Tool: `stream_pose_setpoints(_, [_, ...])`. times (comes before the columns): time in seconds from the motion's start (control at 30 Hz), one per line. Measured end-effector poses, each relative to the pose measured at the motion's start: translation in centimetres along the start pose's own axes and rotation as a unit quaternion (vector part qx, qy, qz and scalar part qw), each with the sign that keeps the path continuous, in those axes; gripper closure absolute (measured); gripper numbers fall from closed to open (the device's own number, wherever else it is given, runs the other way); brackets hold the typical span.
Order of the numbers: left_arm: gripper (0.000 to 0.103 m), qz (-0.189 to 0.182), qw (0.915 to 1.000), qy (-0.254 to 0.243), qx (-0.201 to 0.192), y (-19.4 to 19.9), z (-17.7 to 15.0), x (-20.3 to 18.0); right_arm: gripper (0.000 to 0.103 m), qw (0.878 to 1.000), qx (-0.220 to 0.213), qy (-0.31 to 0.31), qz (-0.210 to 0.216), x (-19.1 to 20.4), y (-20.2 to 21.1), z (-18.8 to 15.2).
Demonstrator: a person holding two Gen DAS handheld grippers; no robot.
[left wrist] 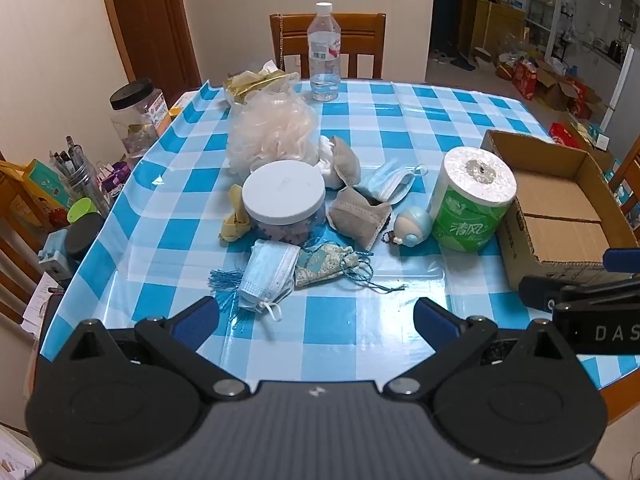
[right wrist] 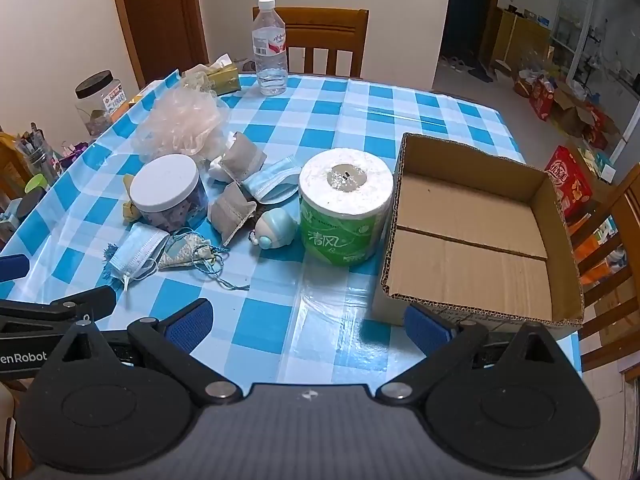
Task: Organize soft objects
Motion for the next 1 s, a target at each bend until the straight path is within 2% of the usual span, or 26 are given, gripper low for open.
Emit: stream_pose_setpoints(1.0, [0.001,0.016,0.9999,0.006,-0.002,1.2,0.6,-0.6,0.0,1.0,-0.009,0.013,0.017,-0.6,0.4,0.3])
Point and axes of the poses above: each gripper's, at about its wrist camera, not at the fingertips, and y roughly against the way its jaws point, x to its left, z to its top, the point moved 8 cm from there along -y, roughly the way its jaws point, and after that the axes turned 5 degrees about -y, right-handed, at the moved point
